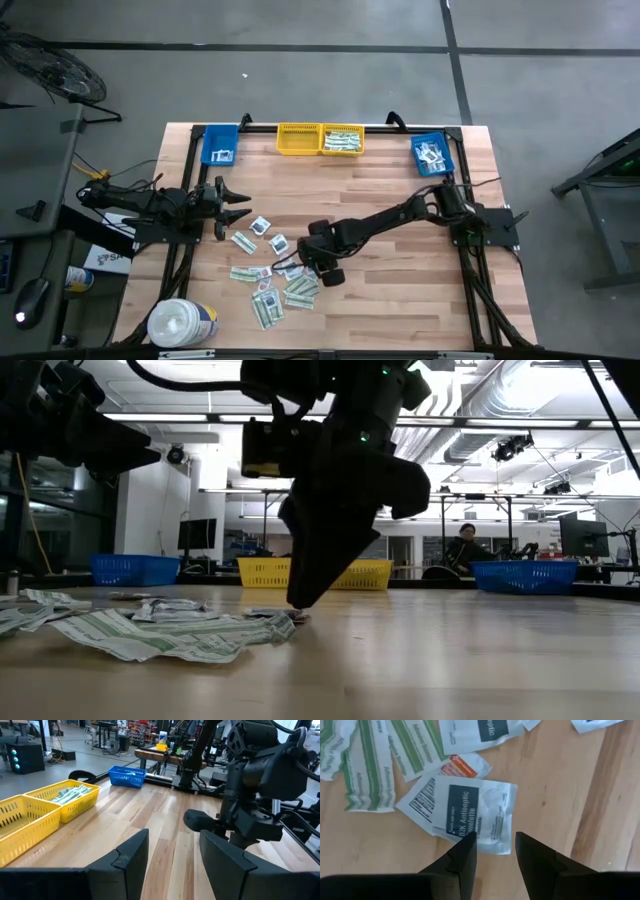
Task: Pick & Place First Aid Supplies
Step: Put the black towelette pack into the right blue bin
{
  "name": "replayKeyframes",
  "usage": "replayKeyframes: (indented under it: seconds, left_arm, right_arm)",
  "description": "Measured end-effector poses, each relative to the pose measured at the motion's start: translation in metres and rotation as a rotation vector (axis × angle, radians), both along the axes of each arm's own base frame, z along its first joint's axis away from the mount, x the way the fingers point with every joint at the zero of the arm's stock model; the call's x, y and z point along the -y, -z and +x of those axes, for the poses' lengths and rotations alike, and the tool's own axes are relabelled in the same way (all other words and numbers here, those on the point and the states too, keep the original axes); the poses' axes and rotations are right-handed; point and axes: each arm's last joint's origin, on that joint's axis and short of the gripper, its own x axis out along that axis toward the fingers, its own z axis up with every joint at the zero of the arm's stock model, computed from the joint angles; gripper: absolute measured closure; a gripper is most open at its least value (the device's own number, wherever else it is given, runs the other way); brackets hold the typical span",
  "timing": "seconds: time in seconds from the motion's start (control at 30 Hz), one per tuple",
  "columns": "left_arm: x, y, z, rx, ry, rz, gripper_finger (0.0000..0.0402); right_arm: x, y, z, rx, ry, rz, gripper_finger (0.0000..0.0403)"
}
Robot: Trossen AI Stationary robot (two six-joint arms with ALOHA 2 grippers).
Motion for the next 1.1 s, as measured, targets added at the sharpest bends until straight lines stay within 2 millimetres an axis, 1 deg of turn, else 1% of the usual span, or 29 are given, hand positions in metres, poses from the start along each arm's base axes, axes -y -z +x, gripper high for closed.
replayKeyframes:
  seconds: [0.2,0.43,0.57,0.83,1.1]
  left_arm:
    - [0.0,0.0,0.0,0.0,0.0,0.0,0.0224]
    - [0.0,0.0,0.0,0.0,0.0,0.0,0.0224]
    - [0.0,0.0,0.0,0.0,0.0,0.0,0.0224]
    - [0.0,0.0,0.0,0.0,0.0,0.0,0.0224]
    - [0.0,0.0,0.0,0.0,0.0,0.0,0.0224]
  right_arm:
    - [0.003,0.007,0.001,-0.016,0.004,0.007,0.0274]
    - [0.008,0.012,0.005,-0.027,-0.005,0.072,0.0281]
    - [0.012,0.013,0.003,-0.048,-0.001,0.07,0.0306]
    - [0.016,0.014,0.003,-0.061,0.019,0.069,0.0392]
    - [0.016,0.015,0.002,-0.068,0.077,0.056,0.04]
